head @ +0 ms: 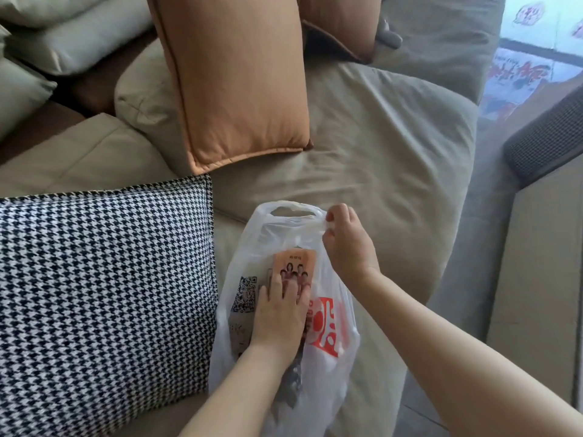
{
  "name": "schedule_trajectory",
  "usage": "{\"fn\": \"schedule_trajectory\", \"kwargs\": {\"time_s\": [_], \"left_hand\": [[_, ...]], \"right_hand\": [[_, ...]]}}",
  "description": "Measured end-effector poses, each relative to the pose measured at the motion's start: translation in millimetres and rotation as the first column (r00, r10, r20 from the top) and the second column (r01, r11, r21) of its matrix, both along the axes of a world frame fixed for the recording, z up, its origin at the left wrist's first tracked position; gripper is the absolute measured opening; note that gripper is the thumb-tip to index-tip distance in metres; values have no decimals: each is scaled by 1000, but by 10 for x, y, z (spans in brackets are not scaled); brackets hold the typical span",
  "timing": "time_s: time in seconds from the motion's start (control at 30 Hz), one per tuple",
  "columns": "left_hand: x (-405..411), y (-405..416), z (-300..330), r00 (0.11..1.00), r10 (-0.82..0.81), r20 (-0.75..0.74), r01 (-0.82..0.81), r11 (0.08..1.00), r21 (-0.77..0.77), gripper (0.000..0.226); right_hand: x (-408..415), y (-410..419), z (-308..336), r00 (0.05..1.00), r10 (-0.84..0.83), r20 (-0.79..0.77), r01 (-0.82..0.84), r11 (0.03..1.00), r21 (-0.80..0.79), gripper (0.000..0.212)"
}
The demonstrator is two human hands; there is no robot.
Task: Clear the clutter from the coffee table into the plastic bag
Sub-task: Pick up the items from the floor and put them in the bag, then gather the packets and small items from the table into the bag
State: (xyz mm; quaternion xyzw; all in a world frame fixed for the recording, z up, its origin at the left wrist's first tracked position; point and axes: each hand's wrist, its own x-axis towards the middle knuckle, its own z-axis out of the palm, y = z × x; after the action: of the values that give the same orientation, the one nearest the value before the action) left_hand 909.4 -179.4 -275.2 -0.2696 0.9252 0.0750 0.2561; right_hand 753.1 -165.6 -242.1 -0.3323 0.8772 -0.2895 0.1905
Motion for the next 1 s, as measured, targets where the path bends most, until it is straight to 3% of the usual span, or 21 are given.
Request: {"fn": "schedule_trajectory", "kwargs": {"time_s": [0.1, 0.17, 0.33, 0.57, 0.8, 1.0], "left_hand": [[67, 35, -184, 991, 60, 121, -78, 985, 154, 63], [60, 20, -214, 989, 97, 111, -118, 973, 200, 60], [9, 2, -59, 986, 140, 91, -156, 966, 208, 60], [-44, 145, 292, 971, 233, 52, -239, 955, 178, 42], [-99, 490, 652, 969, 247, -14, -245, 965, 88, 34], [-102, 1083, 824, 996, 65, -63, -60, 995, 83, 33]], "right_hand": [[36, 16, 14, 999, 37, -20, -36, 999, 26, 21], [58, 38, 12, 995, 84, -47, -80, 993, 85, 25], [110, 170, -12, 969, 239, -64, -225, 958, 178, 47], [255, 562, 118, 948, 306, 87, -318, 925, 207, 69], [343, 1305, 226, 917, 391, 83, -390, 832, 393, 57], [446, 1984, 190, 930, 364, 49, -337, 794, 506, 48]]}}
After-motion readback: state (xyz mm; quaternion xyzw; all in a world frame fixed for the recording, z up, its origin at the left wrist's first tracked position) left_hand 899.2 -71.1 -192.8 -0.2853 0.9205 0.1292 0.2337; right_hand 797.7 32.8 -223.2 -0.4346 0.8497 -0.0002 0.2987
